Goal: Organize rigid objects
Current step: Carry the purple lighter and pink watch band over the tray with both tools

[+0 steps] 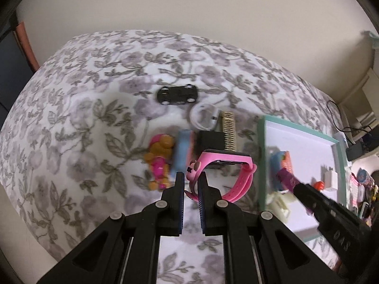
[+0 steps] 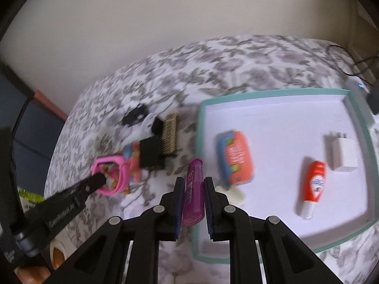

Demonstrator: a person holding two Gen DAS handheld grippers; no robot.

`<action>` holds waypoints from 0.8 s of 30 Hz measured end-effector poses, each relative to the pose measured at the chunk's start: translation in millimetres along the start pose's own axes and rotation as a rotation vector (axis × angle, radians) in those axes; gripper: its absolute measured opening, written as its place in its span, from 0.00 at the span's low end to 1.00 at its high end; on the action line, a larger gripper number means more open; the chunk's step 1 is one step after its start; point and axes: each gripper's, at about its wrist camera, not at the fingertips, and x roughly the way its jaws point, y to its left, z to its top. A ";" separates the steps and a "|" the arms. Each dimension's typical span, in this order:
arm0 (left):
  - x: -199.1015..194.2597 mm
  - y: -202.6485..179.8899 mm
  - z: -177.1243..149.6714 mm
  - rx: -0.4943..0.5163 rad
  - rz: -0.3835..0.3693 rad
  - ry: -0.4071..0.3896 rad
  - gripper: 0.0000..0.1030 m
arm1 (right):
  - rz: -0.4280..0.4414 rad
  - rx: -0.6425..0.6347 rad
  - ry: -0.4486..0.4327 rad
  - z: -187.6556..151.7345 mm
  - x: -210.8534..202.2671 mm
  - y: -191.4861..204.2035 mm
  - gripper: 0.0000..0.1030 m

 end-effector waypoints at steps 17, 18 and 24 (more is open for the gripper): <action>9.4 -120.9 -37.2 0.280 -0.112 -0.003 0.11 | -0.165 0.296 -0.096 5.1 -23.8 -115.4 0.17; 10.4 -124.9 -39.4 0.291 -0.115 -0.002 0.11 | -0.171 0.308 -0.105 4.8 -26.7 -119.7 0.17; 19.9 -148.3 -50.3 0.362 -0.120 0.004 0.11 | -0.182 0.372 -0.116 1.8 -31.7 -142.2 0.17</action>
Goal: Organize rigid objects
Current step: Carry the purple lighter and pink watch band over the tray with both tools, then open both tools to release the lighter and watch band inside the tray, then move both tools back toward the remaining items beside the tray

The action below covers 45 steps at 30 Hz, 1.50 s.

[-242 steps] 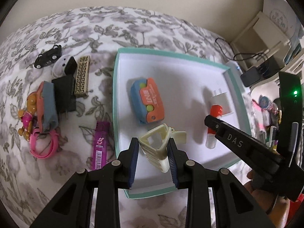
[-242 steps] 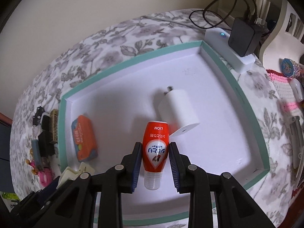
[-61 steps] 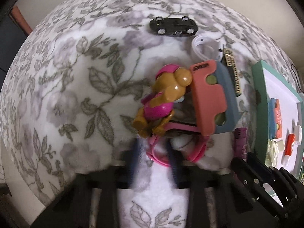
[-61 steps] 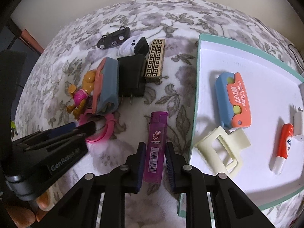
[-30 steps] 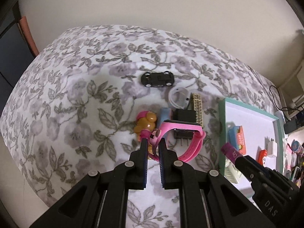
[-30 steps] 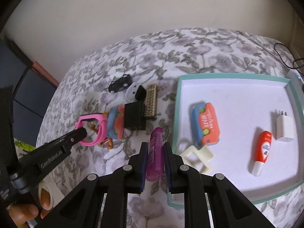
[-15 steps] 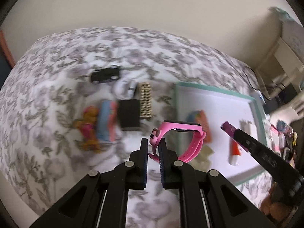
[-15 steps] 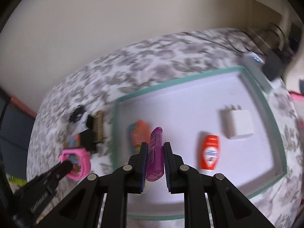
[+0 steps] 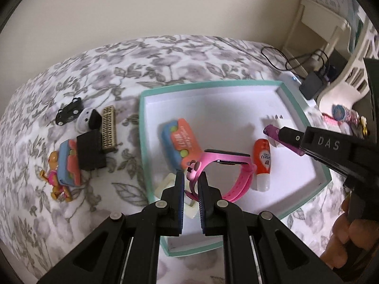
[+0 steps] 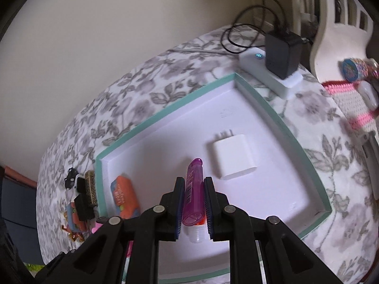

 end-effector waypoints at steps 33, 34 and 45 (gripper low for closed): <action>-4.9 32.7 8.2 -0.142 -0.003 -0.032 0.58 | -0.067 -0.096 -0.007 -1.4 2.5 13.3 0.18; -5.1 38.0 8.6 -0.159 0.010 -0.033 0.65 | -0.068 -0.107 -0.006 -2.2 3.1 15.8 0.18; -7.9 100.1 4.1 -0.381 0.063 -0.025 0.70 | -0.088 -0.267 -0.008 -14.7 7.3 51.1 0.42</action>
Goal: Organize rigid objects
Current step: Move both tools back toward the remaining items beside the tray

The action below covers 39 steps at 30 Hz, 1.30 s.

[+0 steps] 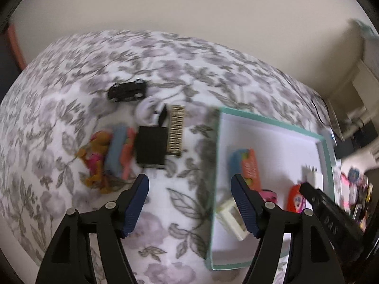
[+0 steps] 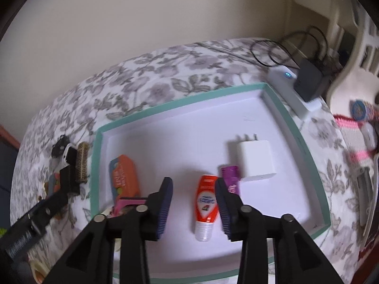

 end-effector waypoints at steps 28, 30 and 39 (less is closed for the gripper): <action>-15.6 127.5 19.9 -0.307 0.227 -0.143 0.96 | 0.158 -0.151 -0.068 -15.8 -4.9 70.7 1.00; -18.0 131.1 20.5 -0.312 0.234 -0.160 0.96 | 0.172 -0.160 -0.070 -15.4 -5.1 75.2 1.00; -20.5 140.8 22.2 -0.333 0.215 -0.189 0.96 | 0.156 -0.236 -0.094 -17.8 -7.4 97.2 1.00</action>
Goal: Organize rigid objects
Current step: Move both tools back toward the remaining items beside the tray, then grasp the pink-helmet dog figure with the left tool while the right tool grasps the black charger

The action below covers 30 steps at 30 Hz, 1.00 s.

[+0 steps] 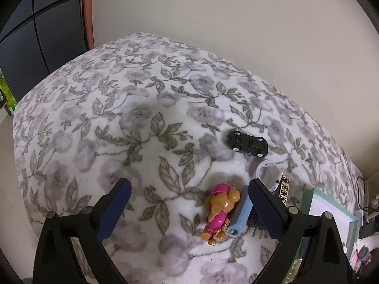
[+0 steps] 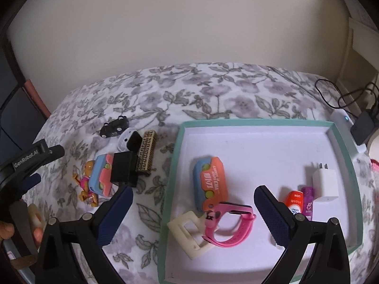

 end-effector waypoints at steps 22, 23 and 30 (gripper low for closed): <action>34.7 4.3 4.1 0.031 -0.075 0.176 0.96 | 0.113 -0.075 0.041 12.2 30.4 58.5 0.90; 36.8 2.3 4.1 0.034 -0.085 0.184 0.96 | 0.114 -0.081 0.043 12.2 31.5 60.2 0.87; 50.3 -7.0 2.9 0.074 -0.086 0.226 0.96 | 0.122 -0.114 0.080 12.4 52.6 75.4 0.81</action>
